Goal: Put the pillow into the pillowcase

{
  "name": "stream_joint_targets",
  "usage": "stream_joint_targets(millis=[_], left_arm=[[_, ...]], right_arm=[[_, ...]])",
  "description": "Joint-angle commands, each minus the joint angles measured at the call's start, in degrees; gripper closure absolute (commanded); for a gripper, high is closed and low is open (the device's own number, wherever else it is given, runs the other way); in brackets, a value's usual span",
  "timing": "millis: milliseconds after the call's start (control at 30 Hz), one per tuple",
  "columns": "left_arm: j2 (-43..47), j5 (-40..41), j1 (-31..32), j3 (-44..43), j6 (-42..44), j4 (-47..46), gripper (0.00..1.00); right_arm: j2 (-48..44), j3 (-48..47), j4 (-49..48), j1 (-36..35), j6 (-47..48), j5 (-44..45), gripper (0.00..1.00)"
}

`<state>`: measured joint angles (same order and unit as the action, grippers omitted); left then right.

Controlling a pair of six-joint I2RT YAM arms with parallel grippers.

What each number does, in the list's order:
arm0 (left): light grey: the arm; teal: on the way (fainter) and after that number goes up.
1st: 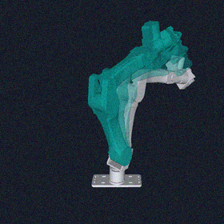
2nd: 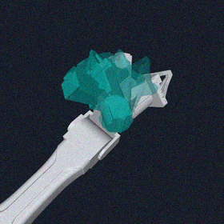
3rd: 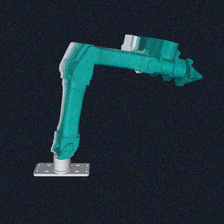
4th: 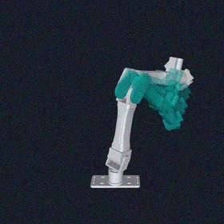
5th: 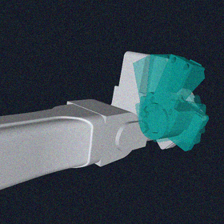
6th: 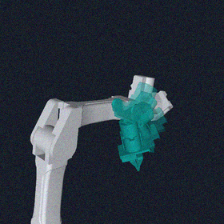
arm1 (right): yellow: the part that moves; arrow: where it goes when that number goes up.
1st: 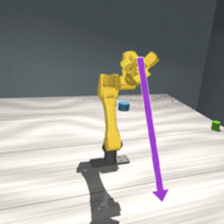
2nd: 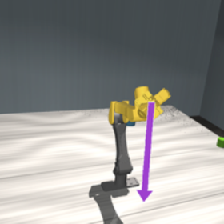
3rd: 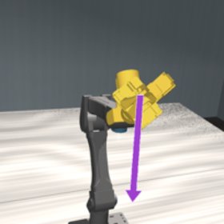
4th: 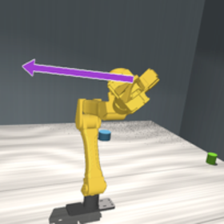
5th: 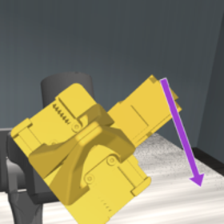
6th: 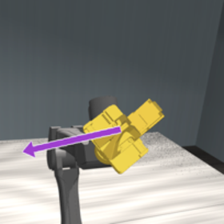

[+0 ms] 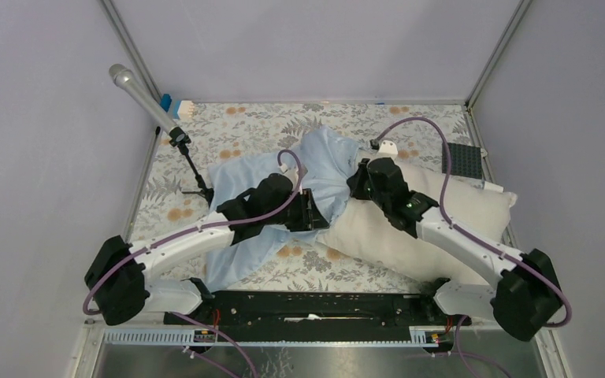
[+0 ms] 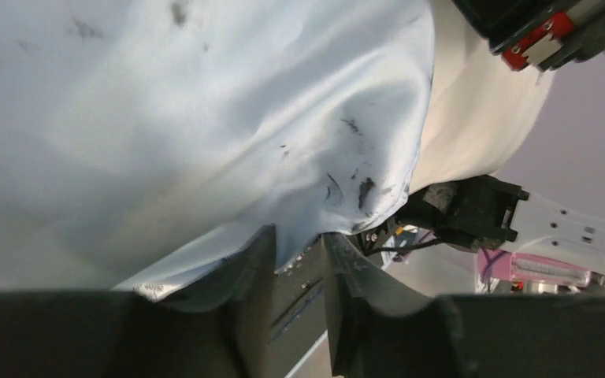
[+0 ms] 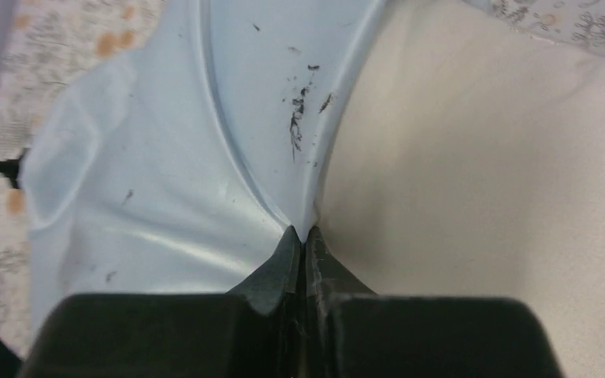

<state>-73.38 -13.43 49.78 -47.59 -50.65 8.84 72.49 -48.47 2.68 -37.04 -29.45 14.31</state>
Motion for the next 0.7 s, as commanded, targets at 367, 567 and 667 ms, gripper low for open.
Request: stream_joint_targets(millis=[367,567,667], left_arm=[[9.1,12.0,0.3,-11.3,7.3,14.3,0.36],[11.8,15.8,0.6,-4.3,4.6,14.0,0.29],[13.3,19.7,0.6,-1.4,2.5,14.5,0.26]], right_arm=[[2.4,-15.4,2.6,5.0,-1.4,-2.6,1.00],[5.0,-17.4,5.4,12.7,-2.7,-2.9,1.00],[2.5,-15.6,6.3,16.2,-2.8,-3.9,1.00]])
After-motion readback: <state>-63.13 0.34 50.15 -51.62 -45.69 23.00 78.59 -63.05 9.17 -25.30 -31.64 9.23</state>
